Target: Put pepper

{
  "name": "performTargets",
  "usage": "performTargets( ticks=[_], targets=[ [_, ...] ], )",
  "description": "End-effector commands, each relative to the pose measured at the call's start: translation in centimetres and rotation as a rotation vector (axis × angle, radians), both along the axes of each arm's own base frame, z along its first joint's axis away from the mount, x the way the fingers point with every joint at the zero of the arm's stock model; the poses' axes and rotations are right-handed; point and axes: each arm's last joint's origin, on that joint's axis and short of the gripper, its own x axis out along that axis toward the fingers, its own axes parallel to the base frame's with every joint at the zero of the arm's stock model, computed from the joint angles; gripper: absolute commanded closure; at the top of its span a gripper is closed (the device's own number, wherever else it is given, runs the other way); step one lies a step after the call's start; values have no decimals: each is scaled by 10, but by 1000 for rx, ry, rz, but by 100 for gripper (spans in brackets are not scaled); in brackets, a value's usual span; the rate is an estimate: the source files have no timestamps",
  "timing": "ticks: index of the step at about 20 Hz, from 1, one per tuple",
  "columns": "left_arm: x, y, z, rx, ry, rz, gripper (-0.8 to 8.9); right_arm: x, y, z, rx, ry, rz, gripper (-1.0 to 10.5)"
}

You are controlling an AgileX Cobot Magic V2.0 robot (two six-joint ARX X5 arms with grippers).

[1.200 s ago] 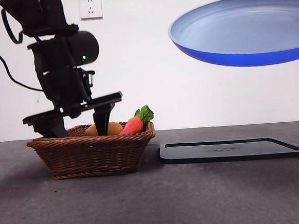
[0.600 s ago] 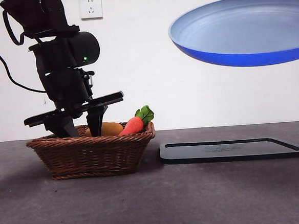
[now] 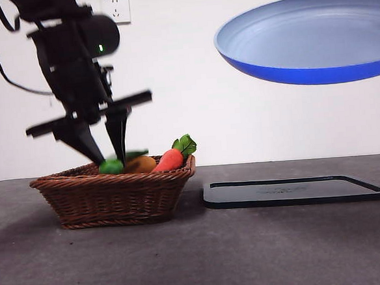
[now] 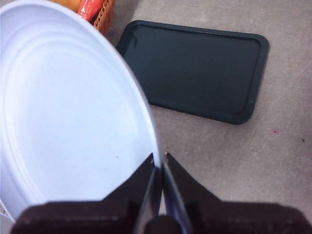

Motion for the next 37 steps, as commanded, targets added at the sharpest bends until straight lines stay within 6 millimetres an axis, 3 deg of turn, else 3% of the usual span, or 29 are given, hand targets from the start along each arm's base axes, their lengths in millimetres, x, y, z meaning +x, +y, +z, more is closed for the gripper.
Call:
performTargets(
  ticks=[1,8,12,18,23,27,32,37],
  targets=[
    [-3,-3,14,-54,-26,-29,715,4,1,7,10,-29,5,944],
    [-36,-4,79,-295,-165,-259,714,39,5,-19,54,149,-63,944],
    [-62,-21,101,-315,-239,-398,714,70,11,-42,170,272,-56,944],
    [-83,-66,87,-236,-245,-594,715,92,41,-72,211,414,-3,944],
    [-86,-91,53,-97,-156,-691,714,93,52,-74,225,422,8,944],
    [-81,-101,31,-50,-111,-717,712,92,52,-74,222,433,6,944],
    [-80,-102,30,-22,-137,-702,590,91,52,-75,224,448,7,944],
    [-83,-102,35,-77,-122,-729,578,90,51,-75,220,455,8,944]
  ],
)
